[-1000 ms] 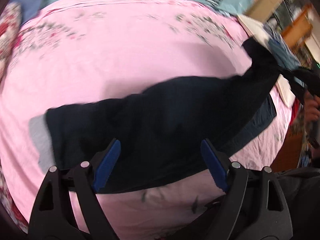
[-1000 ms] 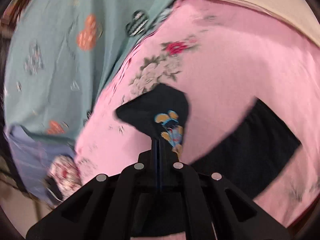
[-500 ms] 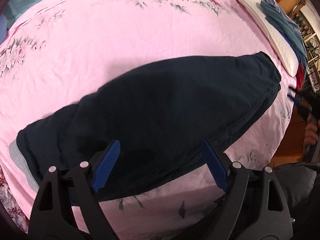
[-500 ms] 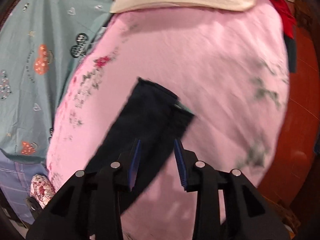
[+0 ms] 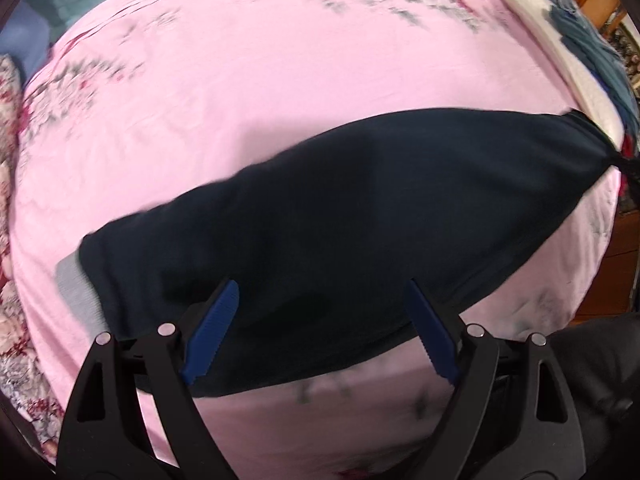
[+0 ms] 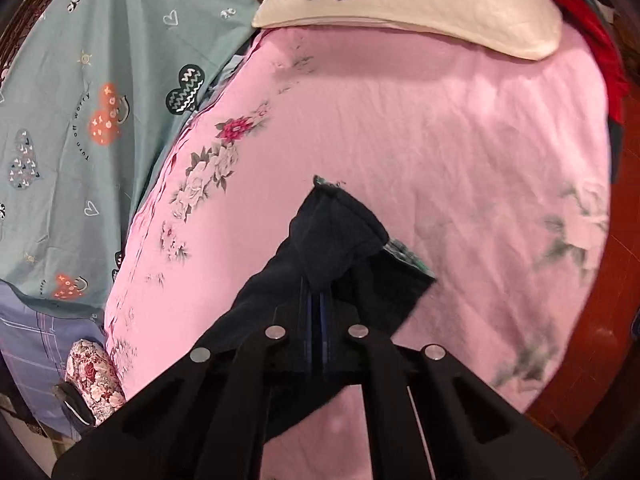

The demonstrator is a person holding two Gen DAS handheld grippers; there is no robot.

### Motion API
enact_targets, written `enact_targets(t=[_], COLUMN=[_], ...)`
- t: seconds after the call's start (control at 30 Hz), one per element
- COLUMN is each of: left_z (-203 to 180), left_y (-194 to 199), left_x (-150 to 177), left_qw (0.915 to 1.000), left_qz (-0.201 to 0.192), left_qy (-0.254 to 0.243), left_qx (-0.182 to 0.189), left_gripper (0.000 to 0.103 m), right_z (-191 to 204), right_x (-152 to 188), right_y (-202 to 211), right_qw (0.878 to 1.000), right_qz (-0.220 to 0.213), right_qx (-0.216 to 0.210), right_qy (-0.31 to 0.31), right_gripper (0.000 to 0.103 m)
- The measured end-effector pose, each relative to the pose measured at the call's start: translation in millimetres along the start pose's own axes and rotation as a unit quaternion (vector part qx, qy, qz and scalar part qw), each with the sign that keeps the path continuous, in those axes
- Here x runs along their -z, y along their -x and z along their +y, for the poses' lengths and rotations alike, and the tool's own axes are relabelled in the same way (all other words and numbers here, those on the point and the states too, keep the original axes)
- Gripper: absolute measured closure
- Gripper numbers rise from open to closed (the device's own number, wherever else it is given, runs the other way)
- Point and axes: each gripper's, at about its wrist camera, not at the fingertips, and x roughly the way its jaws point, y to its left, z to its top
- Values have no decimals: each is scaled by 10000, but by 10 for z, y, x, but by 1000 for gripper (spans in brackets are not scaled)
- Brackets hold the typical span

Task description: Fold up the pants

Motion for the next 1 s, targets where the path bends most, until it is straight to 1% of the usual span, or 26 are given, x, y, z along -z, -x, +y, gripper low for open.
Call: enact_targets(t=[0.03,0.07,0.1,0.17,0.2,0.23,0.27,0.3,0.33,0.37,0.4,0.43,0.47,0.53,0.57,0.63,0.67,0.7,0.73,0.77,0.83,0.87,0.97,1.0], left_z=[88,177,249,405,508,618,738,849,964,1061,1223,1296,1419,1600,1668,1824,1862,1892,1910,1949,2070,2144,2302,2373], left_y=[-12,-21,-26,-2,62,161,266,350,409,448,500,511,537,568,586,633,634,649,665,679,691,689,657,640], left_x=[34,65,87,117,136,162,195,226,248,279,323,352,387,453,497,629,673,742,805,857,1004,1092,1292,1369], left_qw=[9999,9998,9996,9991,9988,9984,9978,9969,9958,9947,9923,9907,9881,9830,9812,9769,9759,9747,9735,9723,9689,9662,9612,9591], left_qz=[40,69,85,136,100,-20,-150,-242,-309,-359,-420,-447,-484,-572,-607,-690,-714,-743,-777,-815,-869,-879,-872,-865], left_qy=[60,132,190,312,377,448,534,633,729,812,963,1063,1228,1534,1632,1841,1878,1919,1957,2000,2147,2276,2524,2623], left_qx=[-82,-139,-173,-244,-287,-340,-368,-401,-455,-524,-659,-722,-787,-829,-831,-835,-847,-870,-887,-893,-872,-827,-699,-618], left_gripper=[17,17,17,17,17,17,16,15,15,15,15,15,15,15,15,15,15,15,15,15,15,15,15,15], right_z=[-73,-172,-239,-391,-399,-380,-272,-146,30,316,534,796,1109,1693,1900,2327,2619,2731,2896,3061,3255,3373,3592,3623], right_x=[39,88,118,196,219,249,292,337,400,514,612,749,930,1350,1521,1929,2247,2444,2664,2964,3355,3611,4022,4138], right_y=[-1,-83,-182,-374,-385,-332,-255,-215,-201,-233,-281,-341,-418,-565,-629,-750,-827,-848,-887,-930,-1016,-1108,-1321,-1368], right_qw=[9999,9994,9986,9932,9921,9934,9957,9967,9961,9906,9833,9715,9536,9093,8905,8463,8114,7907,7641,7297,6866,6620,6323,6263], right_qz=[52,169,314,744,806,753,657,636,673,811,937,1091,1241,1423,1513,1735,1854,1899,1941,1943,1991,2098,2298,2342], right_qx=[91,275,415,840,882,759,594,510,419,275,166,22,-180,-622,-782,-1216,-1521,-1639,-1762,-1884,-2067,-2195,-2178,-2135], right_qy=[-44,-86,-113,-312,-385,-412,-253,-1,397,1066,1551,2106,2736,3860,4219,4887,5330,5585,5895,6279,6680,6852,7070,7122], right_gripper=[100,100,96,91,91,90,87,82,81,80,80,80,80,80,80,80,80,80,80,80,80,80,80,80])
